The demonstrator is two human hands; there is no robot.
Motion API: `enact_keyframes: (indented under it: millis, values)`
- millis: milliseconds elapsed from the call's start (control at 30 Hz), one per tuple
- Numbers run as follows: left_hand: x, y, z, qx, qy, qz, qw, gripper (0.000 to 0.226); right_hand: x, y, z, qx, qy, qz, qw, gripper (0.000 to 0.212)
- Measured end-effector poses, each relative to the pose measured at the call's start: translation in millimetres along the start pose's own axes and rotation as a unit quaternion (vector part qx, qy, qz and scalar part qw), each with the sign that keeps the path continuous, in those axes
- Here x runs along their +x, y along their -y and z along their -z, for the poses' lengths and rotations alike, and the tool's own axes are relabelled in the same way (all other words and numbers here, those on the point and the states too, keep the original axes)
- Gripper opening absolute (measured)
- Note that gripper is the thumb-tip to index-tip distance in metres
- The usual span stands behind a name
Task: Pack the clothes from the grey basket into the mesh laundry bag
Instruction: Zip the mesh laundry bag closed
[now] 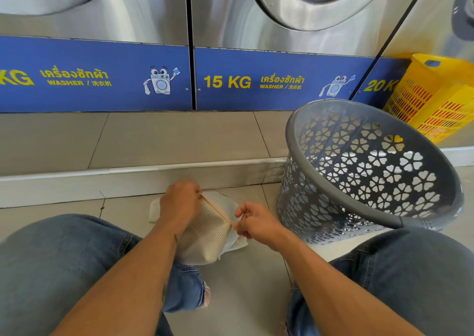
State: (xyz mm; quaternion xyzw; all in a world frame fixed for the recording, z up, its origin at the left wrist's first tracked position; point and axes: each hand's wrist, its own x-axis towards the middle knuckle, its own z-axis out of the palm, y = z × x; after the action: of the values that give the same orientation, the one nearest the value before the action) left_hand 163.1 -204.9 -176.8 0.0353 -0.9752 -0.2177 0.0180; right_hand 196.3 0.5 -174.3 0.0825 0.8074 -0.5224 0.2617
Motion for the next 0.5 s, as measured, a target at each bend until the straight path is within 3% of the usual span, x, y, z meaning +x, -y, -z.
enact_keyframes:
  millis: [200, 400, 500]
  values:
    - [0.9, 1.0, -3.6, 0.008, 0.002, 0.003, 1.0, 0.017, -6.5, -12.0, -8.2, 0.019, 0.046, -0.047, 0.998, 0.013]
    - [-7.2, -8.6, -5.7, 0.033, 0.034, -0.051, 0.998, 0.028, -6.4, -18.5, -4.8, -0.008, 0.017, -0.08, 0.997, 0.008]
    - [-15.6, -26.9, -5.5, 0.028, 0.113, -0.083, 0.99, 0.036, -5.0, -11.9, -2.4, 0.049, 0.002, -0.094, 0.994, 0.009]
